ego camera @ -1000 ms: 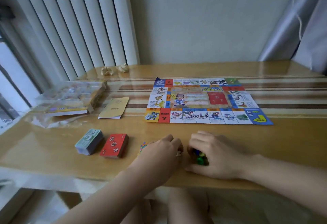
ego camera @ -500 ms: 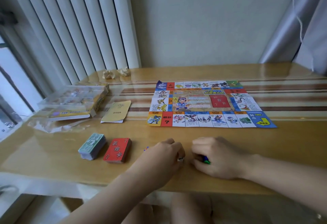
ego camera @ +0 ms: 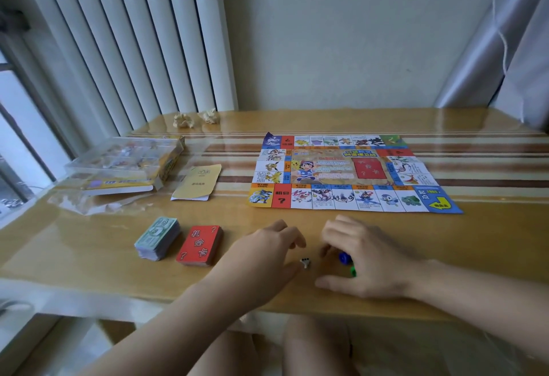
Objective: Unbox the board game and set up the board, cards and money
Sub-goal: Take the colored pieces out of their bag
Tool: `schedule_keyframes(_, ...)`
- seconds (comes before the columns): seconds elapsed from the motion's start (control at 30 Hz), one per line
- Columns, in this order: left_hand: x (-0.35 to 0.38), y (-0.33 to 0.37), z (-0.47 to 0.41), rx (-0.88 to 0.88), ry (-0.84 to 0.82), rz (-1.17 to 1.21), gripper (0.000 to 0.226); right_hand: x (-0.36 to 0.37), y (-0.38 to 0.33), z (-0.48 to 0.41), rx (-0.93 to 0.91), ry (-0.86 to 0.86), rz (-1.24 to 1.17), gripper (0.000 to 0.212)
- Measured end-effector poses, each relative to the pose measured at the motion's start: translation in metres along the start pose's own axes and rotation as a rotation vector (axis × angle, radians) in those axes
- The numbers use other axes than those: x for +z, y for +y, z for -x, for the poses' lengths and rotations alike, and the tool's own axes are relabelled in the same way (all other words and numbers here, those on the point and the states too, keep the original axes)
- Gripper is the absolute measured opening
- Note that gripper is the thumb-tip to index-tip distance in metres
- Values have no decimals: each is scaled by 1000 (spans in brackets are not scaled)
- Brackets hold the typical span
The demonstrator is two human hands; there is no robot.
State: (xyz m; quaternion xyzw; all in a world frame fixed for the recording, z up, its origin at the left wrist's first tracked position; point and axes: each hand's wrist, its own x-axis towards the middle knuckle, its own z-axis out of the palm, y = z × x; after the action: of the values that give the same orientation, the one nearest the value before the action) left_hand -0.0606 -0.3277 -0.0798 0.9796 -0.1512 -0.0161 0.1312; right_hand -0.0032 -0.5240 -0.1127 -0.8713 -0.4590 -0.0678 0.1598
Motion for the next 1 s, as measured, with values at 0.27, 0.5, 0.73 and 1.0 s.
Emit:
schedule_keyframes(0.27, 0, -7, 10, 33, 181, -20, 30, -3, -4, -3, 116, 177, -300, 22)
schedule_keyframes(0.5, -9, -27, 20, -23, 347, 58, 17, -23, -19, -33, 136, 151, -411, 20)
schedule_keyframes(0.73, -30, -96, 53, -314, 573, 229, 14, -38, -67, -121, 114, -103, -330, 13)
schedule_keyframes(1.0, -33, -160, 71, -608, 465, 330, 7, 10, -117, -222, 170, -459, -95, 49)
